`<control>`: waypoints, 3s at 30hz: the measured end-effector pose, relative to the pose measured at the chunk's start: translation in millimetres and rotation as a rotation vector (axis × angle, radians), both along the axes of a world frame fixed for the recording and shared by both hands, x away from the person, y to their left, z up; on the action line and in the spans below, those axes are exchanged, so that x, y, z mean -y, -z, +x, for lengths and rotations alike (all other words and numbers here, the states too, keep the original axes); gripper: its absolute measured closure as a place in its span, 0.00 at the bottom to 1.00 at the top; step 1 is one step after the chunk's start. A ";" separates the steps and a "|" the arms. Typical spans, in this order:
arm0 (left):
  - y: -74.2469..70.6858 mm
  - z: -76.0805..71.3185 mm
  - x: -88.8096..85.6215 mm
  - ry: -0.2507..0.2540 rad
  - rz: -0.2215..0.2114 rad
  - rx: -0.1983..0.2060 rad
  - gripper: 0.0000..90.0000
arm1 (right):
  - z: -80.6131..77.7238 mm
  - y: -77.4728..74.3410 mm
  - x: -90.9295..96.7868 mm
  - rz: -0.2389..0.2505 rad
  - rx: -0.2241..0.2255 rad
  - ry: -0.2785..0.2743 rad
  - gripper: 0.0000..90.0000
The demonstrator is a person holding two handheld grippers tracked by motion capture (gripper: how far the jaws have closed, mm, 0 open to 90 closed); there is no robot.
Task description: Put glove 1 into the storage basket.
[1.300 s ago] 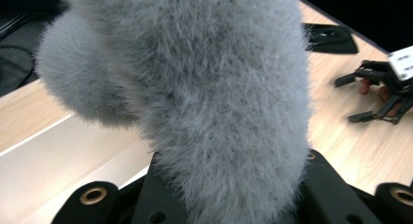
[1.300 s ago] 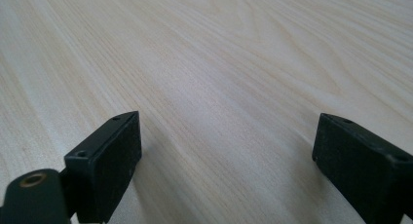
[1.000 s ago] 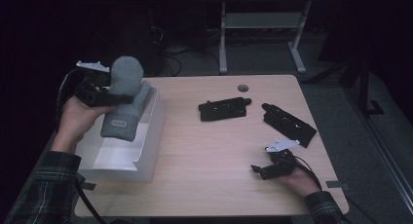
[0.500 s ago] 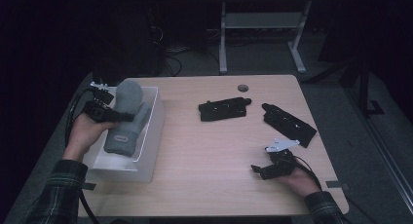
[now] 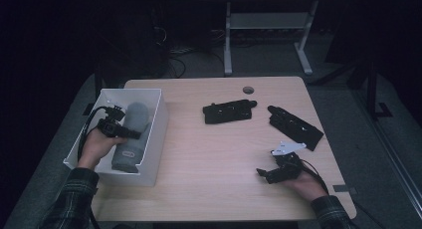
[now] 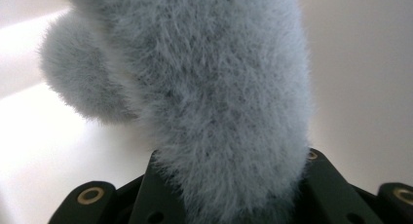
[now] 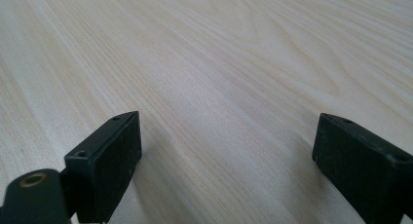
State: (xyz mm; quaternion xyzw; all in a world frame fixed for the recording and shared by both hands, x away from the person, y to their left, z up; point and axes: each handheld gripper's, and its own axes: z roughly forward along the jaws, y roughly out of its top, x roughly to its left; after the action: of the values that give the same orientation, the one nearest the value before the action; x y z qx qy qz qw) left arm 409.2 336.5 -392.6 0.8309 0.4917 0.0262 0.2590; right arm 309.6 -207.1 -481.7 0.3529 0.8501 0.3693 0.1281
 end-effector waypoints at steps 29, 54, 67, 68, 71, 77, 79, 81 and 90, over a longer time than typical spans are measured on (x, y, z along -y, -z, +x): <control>-40.1 -0.8 -3.5 -0.131 0.028 0.171 0.23 | 0.1 0.0 -0.1 0.000 0.000 0.001 0.12; -97.2 -21.5 111.8 0.163 -0.122 0.310 0.20 | 0.1 0.1 -0.1 0.000 0.001 0.001 0.12; -79.6 -35.2 176.2 0.271 -0.150 0.320 0.20 | 0.1 0.0 -0.1 0.000 0.000 0.001 0.12; -77.0 -36.8 181.5 0.279 -0.158 0.317 0.19 | 0.1 0.0 -0.1 0.000 0.000 0.002 0.12; -69.0 -41.6 194.6 0.313 -0.149 0.314 0.19 | 0.1 0.0 -0.1 0.000 0.001 0.001 0.12; -45.8 -49.1 212.7 0.350 -0.144 0.299 0.19 | 0.1 0.0 -0.1 0.000 0.001 0.001 0.12; -34.0 -51.7 217.3 0.359 -0.136 0.292 0.19 | 0.1 0.0 0.0 0.000 0.001 0.001 0.12; -24.5 -53.6 219.8 0.370 -0.129 0.288 0.19 | 0.2 0.0 -0.1 0.000 0.001 0.001 0.12; 19.1 -64.1 220.8 0.392 -0.096 0.261 0.16 | -0.2 0.0 0.1 -0.002 0.003 0.011 0.12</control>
State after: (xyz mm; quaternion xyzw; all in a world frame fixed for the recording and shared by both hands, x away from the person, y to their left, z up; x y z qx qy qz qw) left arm 345.1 115.7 -411.7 0.8868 0.2842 0.0593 0.3597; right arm 309.4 -207.2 -481.7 0.3568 0.8484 0.3683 0.1316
